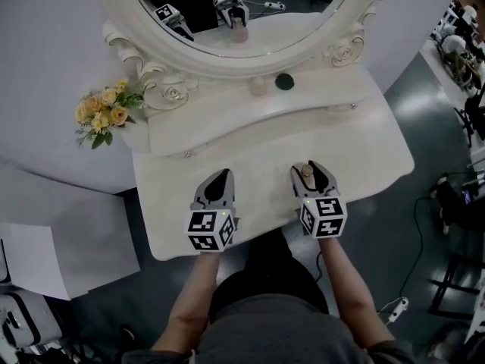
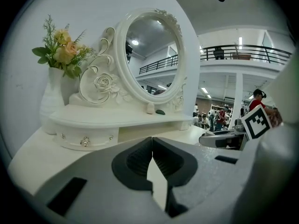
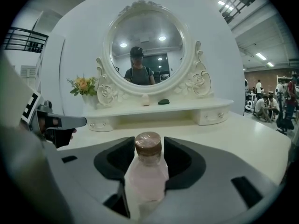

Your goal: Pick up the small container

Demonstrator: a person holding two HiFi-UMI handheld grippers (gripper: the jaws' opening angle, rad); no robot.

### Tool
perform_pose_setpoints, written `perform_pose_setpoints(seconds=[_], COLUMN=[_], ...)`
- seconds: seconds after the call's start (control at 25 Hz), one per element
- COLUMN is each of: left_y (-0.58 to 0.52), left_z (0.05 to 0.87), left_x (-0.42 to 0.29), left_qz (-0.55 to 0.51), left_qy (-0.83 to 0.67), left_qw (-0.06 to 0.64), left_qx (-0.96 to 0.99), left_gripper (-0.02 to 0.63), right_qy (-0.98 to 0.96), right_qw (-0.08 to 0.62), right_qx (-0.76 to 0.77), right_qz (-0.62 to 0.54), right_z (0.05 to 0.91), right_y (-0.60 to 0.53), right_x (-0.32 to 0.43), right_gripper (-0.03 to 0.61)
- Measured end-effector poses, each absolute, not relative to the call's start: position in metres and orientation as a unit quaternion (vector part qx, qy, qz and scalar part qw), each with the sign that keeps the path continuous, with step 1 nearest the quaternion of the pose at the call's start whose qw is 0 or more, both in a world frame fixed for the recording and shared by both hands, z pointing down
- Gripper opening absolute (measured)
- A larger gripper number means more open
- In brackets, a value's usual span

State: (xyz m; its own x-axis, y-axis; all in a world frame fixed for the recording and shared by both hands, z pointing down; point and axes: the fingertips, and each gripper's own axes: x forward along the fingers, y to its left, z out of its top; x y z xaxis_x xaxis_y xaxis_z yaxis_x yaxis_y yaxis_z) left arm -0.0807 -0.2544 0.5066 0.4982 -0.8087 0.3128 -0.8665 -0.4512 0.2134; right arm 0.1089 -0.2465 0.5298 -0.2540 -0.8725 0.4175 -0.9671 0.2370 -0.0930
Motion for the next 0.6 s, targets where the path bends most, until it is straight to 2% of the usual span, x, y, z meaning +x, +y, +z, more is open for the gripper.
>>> perform_pose_setpoints(seconds=[0.16,0.6], left_y=[-0.260,-0.269], left_z=[0.510,0.514], left_x=[-0.078,-0.073], left_qz=[0.085,0.092], left_qy=[-0.495,-0.496], left_qw=[0.177,0.181], left_qx=[0.846,0.844], left_gripper=[0.006,0.006], right_qy=[-0.775,-0.787], right_qw=[0.143,0.151], right_qx=[0.594,0.586], right_qz=[0.164,0.123], right_z=[0.533,0.532], right_y=[-0.248,-0.249], right_x=[0.111,0.107], right_gripper=[0.175,0.146])
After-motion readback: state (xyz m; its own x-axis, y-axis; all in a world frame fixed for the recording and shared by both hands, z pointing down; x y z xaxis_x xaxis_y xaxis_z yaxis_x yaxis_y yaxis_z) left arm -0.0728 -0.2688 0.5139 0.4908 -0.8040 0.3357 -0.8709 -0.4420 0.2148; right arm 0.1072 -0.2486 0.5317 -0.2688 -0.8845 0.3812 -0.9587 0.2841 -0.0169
